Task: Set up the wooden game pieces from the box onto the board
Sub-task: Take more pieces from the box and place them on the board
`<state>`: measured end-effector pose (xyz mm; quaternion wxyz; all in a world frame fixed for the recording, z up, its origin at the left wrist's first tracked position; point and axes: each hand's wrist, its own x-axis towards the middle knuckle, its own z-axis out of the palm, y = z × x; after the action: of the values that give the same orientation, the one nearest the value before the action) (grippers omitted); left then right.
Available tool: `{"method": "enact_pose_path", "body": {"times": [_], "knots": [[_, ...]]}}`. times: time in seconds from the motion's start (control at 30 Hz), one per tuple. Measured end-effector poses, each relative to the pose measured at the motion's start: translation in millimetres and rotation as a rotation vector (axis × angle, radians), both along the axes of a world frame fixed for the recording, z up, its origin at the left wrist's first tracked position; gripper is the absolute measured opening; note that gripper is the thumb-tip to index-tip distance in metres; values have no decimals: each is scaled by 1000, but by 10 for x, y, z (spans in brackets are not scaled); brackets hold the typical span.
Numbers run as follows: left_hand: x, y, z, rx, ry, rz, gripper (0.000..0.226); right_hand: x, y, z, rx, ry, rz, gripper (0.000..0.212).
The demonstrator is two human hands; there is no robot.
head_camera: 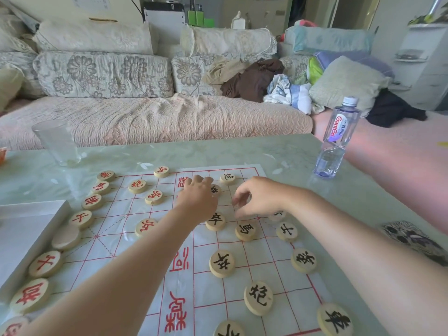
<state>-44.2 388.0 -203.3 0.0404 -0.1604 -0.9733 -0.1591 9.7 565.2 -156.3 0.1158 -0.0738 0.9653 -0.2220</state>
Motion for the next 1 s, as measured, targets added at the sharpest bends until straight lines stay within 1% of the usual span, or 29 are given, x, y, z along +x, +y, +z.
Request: {"method": "enact_pose_path", "body": {"times": [0.07,0.13,0.2,0.3,0.37,0.43,0.53,0.63,0.7,0.77,0.87,1.0], "knots": [[44,49,39,19,0,-9,49,140,17,22,17,-79,22,47],[76,108,83,24,0,-31,48,232,15,8,84,-102,58,53],[101,171,128,31,5,-52,47,297,-1,-18,135,-74,82,51],[114,276,174,17,14,-72,49,308,35,-62,114,-35,63,44],[92,341,186,1,10,-77,48,252,127,-44,72,50,16,40],[37,391,182,-22,4,-75,46,143,286,0,14,181,-65,36],[-112,445,160,-25,-18,-62,44,-55,576,69,-18,299,-194,40],[-285,493,134,4,-58,-35,45,-286,813,51,-6,297,-293,49],[-388,525,109,10,-74,-29,48,-430,888,-1,-2,284,-335,50],[-478,555,79,16,-86,-27,51,-553,900,-77,3,268,-361,49],[-579,596,35,25,-102,-34,52,-679,837,-193,39,236,-381,40],[-639,609,-24,2,-78,-48,39,-756,726,-291,80,203,-401,44]]}}
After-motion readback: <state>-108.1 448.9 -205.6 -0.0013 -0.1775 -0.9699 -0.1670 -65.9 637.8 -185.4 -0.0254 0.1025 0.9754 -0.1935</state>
